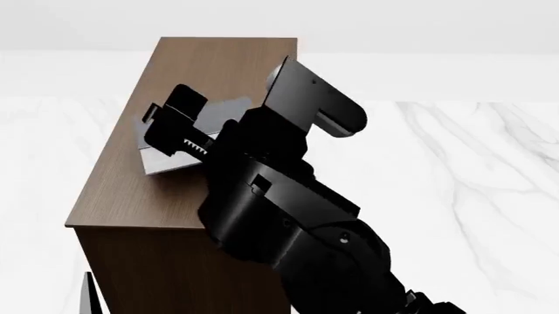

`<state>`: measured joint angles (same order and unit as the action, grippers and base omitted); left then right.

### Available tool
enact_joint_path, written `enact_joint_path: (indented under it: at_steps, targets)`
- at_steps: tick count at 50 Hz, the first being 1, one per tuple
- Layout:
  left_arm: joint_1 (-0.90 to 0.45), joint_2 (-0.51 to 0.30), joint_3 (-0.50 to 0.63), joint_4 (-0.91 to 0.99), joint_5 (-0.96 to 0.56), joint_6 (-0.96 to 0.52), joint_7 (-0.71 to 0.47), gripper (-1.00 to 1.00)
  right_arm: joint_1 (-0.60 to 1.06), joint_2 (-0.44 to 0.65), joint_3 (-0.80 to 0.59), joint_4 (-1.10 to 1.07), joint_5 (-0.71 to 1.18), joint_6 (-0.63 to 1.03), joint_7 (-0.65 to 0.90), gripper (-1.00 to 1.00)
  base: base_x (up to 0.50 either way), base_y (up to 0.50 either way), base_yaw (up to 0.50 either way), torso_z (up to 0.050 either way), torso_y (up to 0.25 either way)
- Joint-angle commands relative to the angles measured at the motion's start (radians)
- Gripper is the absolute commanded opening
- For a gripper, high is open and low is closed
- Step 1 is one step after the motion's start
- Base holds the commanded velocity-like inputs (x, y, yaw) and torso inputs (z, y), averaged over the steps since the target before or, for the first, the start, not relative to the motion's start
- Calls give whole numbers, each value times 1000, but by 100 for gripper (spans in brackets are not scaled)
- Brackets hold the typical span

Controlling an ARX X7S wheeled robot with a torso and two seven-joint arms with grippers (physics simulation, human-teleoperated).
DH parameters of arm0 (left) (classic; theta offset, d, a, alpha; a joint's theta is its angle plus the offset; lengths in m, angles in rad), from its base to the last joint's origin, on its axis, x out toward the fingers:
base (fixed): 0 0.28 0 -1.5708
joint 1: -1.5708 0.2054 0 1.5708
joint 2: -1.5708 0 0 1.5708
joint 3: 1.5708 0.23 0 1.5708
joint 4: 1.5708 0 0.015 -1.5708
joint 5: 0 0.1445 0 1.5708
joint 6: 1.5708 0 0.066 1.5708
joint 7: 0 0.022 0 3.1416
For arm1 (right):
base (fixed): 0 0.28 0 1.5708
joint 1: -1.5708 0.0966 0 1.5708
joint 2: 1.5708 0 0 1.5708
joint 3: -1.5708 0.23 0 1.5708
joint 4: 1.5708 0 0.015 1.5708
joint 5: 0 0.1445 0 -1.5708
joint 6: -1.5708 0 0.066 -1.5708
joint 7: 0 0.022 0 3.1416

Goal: Pick up the book in the middle and place it on the cabinet shelf.

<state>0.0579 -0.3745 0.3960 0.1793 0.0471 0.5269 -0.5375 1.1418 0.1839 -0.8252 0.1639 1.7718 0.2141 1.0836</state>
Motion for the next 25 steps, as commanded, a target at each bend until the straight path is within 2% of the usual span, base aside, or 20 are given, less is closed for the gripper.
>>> enact_joint_path:
  at_steps: [1, 19, 25]
  targets:
    - [-5, 0, 2, -10, 1, 4, -5, 100, 22, 27, -8, -32, -38, -1, 20, 100, 0, 0, 0, 0, 0]
    - [-1, -4, 4, 9, 4, -12, -11, 100, 19, 146, 47, -354, -27, -15, 172, 100, 0, 0, 0, 0, 0]
    - [1, -6, 6, 19, 5, -20, -11, 100, 14, 159, 51, -393, -21, -15, 176, 100, 0, 0, 0, 0, 0]
